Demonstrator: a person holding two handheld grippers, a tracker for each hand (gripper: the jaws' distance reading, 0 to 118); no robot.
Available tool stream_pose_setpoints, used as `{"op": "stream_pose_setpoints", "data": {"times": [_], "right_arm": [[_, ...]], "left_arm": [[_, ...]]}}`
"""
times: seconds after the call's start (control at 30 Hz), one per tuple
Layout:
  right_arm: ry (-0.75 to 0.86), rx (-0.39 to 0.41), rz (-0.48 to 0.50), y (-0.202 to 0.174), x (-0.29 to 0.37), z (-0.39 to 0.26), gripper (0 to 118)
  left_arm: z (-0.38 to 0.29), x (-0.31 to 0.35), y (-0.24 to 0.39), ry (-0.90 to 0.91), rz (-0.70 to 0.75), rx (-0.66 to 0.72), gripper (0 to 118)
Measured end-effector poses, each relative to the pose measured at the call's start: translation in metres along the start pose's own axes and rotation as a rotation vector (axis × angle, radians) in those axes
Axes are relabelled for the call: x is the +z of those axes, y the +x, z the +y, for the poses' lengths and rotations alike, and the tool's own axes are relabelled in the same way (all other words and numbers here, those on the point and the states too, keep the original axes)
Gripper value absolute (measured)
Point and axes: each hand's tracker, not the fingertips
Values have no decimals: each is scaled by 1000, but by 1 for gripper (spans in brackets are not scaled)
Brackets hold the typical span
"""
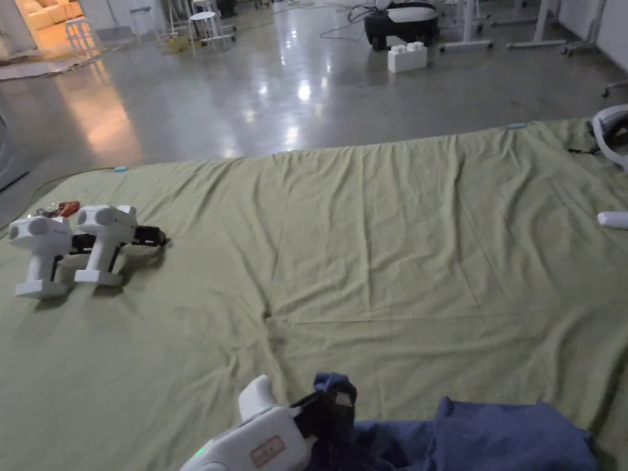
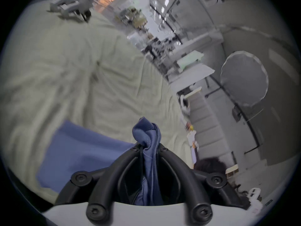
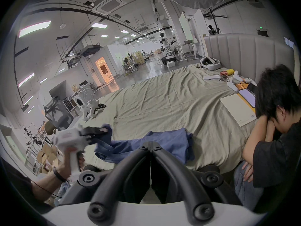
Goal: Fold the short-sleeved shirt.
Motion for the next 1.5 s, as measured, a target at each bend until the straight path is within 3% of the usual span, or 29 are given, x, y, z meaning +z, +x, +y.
{"op": "stream_pose_setpoints", "data": {"times": [0.2,0.23,0.3,0.33,0.47,0.5,0.57,0.77,0.8,0.83,0.9,1.0,1.07,1.1,1.17,1.2,1.3,1.4,1.47,1.5], "right_arm": [[-31,-66,-37,27,11,-16,3],[-42,-77,-41,30,9,-19,3],[-60,-91,-35,34,6,-22,3],[-66,-90,-31,35,5,-24,3],[-100,-58,-9,35,-1,-31,3],[-108,-55,-5,34,-3,-32,3],[-122,-58,7,31,-7,-34,3],[-137,-74,24,22,-6,-35,3],[-137,-77,23,22,-5,-36,3],[-138,-83,20,23,-4,-37,3],[-145,-100,13,26,-3,-39,3],[-158,-123,6,31,-5,-43,3],[-168,-142,13,33,-9,-45,3],[-171,-148,16,35,-12,-46,3],[-180,-162,21,36,-17,-47,3],[-183,-167,25,36,-19,-47,3],[-198,-179,52,35,-26,-45,3],[-206,-140,45,29,-27,-42,3],[-209,-122,24,26,-27,-41,3],[-209,-124,26,26,-26,-41,3]], "left_arm": [[-33,-44,15,-159,130,-117,21],[-31,-42,16,-154,144,-134,35],[-24,-26,13,-133,130,-123,79],[-15,-16,16,-82,41,-80,77],[2,20,7,13,13,-60,76],[3,23,4,32,-1,-53,61],[-4,14,3,1,17,-21,2],[-52,-55,0,-243,-69,76,2],[-60,-67,3,-281,-61,58,2],[-68,-77,5,-301,52,-63,2],[-73,-80,9,-296,10,-150,2],[-55,-62,10,-291,12,-112,3],[-38,-31,6,-195,-2,-128,4],[-30,-16,2,-156,-1,-140,22],[-10,22,-21,-94,-6,-78,92],[-5,37,-34,-58,-22,-32,99],[9,66,-72,33,9,204,99],[9,67,-120,144,61,374,98],[5,49,-134,72,8,449,95],[0,40,-134,33,-30,448,85]]}}
